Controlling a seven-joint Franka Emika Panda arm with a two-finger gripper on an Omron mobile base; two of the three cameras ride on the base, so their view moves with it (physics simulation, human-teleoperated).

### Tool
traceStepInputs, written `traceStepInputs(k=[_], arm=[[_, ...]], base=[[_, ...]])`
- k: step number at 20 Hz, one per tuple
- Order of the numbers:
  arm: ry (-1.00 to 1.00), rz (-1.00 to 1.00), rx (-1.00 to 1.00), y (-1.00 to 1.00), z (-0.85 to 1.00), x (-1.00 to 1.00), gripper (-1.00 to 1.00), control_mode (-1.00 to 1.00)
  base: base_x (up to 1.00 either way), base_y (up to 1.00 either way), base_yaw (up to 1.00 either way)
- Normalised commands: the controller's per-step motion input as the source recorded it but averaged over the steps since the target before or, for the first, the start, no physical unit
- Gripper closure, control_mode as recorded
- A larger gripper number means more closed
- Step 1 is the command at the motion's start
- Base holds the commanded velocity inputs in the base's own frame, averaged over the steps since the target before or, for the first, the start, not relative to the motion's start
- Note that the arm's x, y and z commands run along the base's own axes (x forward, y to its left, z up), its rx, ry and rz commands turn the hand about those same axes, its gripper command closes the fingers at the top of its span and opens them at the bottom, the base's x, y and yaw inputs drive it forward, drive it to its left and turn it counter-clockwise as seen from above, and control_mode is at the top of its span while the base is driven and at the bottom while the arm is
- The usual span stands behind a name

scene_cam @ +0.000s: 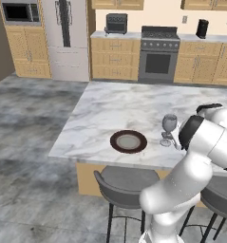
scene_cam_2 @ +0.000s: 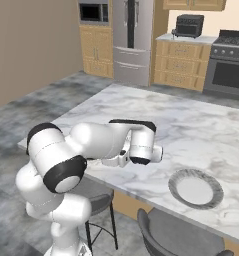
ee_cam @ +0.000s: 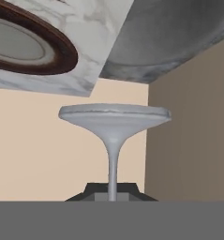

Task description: Retrieve the wine glasses from the counter and place one next to each plate.

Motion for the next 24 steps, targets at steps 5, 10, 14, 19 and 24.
traceStepInputs(k=[5, 10, 14, 19, 24], arm=[[0.00, 0.00, 0.00, 0.00, -0.16, 0.05, 1.00, -1.00], [0.00, 0.00, 0.00, 0.00, -0.12, 0.01, 1.00, -1.00], [0.00, 0.00, 0.00, 0.00, -0.10, 0.00, 1.00, -1.00], [0.00, 0.00, 0.00, 0.00, -0.09, 0.02, 1.00, -1.00], [-0.02, 0.00, 0.00, 0.00, -0.09, 0.12, 1.00, -1.00]], base=[[0.00, 0.00, 0.00], [0.00, 0.00, 0.00], [0.00, 0.00, 0.00], [0.00, 0.00, 0.00], [0.00, 0.00, 0.00]])
